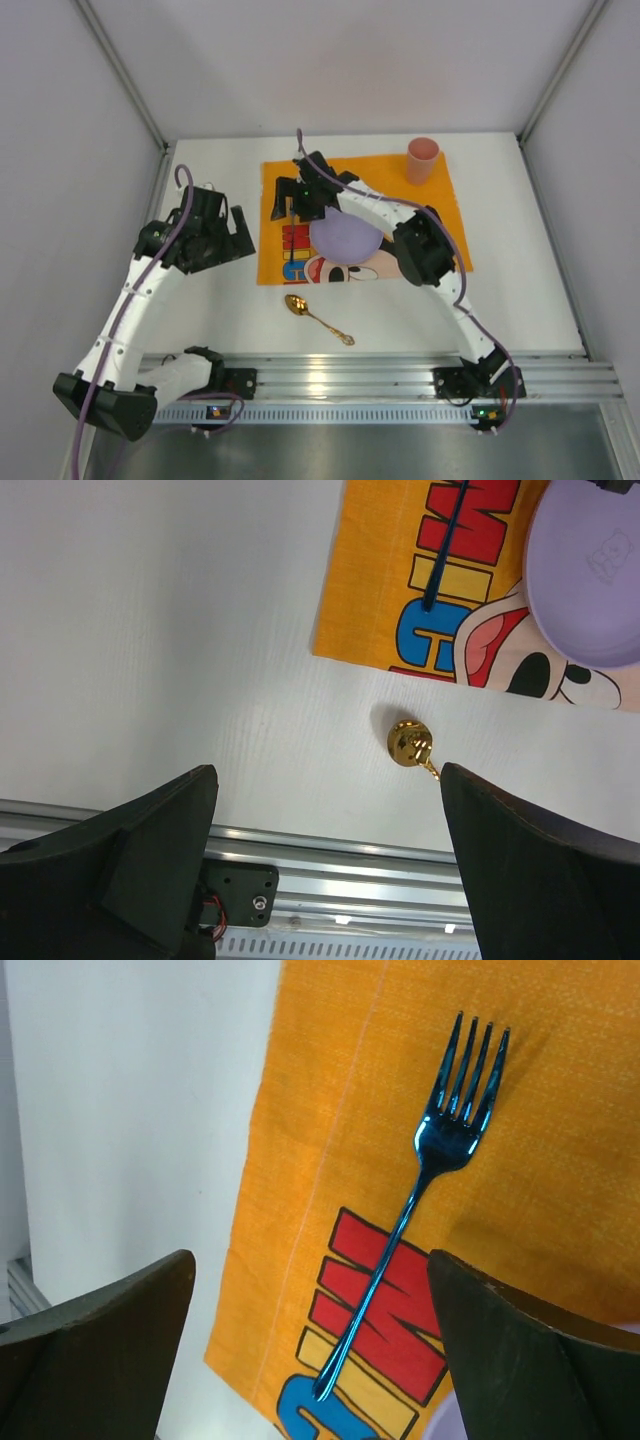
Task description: Set the dinner table for one person
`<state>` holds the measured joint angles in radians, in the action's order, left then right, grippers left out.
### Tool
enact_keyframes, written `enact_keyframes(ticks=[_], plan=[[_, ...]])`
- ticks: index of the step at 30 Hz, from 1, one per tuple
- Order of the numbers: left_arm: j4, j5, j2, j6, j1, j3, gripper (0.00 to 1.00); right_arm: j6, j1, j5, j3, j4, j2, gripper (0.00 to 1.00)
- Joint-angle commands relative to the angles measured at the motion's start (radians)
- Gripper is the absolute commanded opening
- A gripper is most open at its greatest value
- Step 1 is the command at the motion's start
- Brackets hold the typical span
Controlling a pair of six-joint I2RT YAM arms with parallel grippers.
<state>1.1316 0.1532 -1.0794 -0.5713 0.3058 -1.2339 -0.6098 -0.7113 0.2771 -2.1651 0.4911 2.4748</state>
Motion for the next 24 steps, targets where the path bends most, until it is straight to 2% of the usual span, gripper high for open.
enact_keyframes(ticks=[1, 3, 6, 9, 14, 19, 20, 24], plan=[[-0.007, -0.032, -0.011, -0.044, 0.003, -0.016, 0.98, 0.025, 0.009, 0.043, -0.004, -0.105, -0.175, 1.0], [-0.007, -0.073, -0.024, -0.07, 0.009, 0.023, 0.99, 0.024, 0.027, 0.04, 0.004, -0.103, -0.227, 1.0], [-0.062, -0.103, -0.021, -0.162, 0.082, 0.092, 0.99, 0.016, 0.061, 0.04, 0.045, -0.118, -0.359, 1.0], [-0.136, -0.093, -0.031, -0.263, 0.194, 0.135, 0.98, 0.038, 0.095, 0.039, 0.064, -0.105, -0.479, 1.0], [-0.271, -0.112, -0.167, -0.41, 0.386, 0.188, 0.99, 0.097, 0.167, 0.013, 0.112, 0.038, -0.648, 1.0], [-0.449, -0.188, -0.362, -0.524, 0.518, 0.247, 0.98, 0.139, 0.213, -0.019, 0.434, 0.06, -0.908, 1.0], [-0.467, -0.19, -0.39, -0.53, 0.533, 0.246, 0.98, 0.137, 0.219, -0.018, 0.532, 0.055, -0.944, 1.0], [-0.483, -0.196, -0.533, -0.585, 0.576, 0.223, 0.98, 0.143, 0.228, -0.016, 0.73, 0.061, -1.117, 1.0]])
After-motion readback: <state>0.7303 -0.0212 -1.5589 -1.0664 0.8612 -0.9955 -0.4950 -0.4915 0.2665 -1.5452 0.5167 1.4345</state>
